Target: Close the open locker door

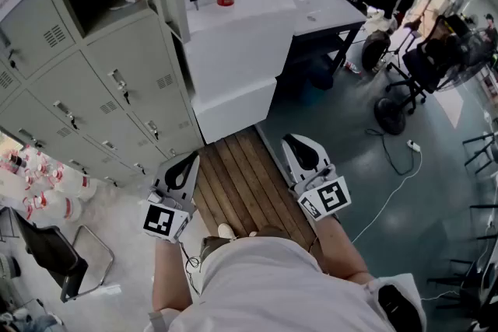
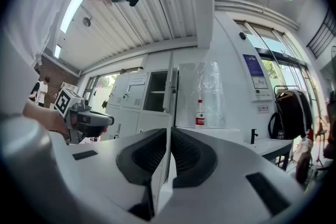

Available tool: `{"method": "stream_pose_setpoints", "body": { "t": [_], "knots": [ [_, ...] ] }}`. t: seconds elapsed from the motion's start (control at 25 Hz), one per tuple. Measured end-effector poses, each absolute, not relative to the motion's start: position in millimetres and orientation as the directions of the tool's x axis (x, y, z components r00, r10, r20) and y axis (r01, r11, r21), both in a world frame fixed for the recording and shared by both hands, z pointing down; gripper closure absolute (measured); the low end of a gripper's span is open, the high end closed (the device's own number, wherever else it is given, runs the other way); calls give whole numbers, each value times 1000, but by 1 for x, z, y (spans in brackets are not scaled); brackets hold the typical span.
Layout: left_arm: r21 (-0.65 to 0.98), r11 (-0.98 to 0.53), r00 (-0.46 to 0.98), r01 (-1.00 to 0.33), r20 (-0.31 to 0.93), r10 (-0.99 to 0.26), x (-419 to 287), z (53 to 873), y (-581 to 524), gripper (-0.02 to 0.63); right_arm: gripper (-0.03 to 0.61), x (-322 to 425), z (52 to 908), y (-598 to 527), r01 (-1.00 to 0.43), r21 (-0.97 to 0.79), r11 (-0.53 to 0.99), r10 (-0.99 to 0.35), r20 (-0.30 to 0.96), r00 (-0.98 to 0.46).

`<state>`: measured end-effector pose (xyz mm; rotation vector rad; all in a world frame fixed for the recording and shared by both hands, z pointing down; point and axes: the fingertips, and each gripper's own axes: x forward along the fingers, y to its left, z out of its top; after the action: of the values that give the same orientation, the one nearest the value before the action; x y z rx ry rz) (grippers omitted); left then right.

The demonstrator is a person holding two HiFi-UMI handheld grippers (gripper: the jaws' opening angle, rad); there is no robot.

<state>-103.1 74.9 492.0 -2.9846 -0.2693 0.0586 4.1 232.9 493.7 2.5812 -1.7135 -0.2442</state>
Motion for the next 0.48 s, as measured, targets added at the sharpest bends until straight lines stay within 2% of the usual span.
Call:
{"method": "stream_pose_setpoints", "body": {
  "t": [0.48],
  "knots": [
    [-112, -948, 953, 297, -28, 302, -70, 503, 31, 614, 543, 21, 497, 204, -859, 59, -509, -857, -130, 499]
  ]
}}
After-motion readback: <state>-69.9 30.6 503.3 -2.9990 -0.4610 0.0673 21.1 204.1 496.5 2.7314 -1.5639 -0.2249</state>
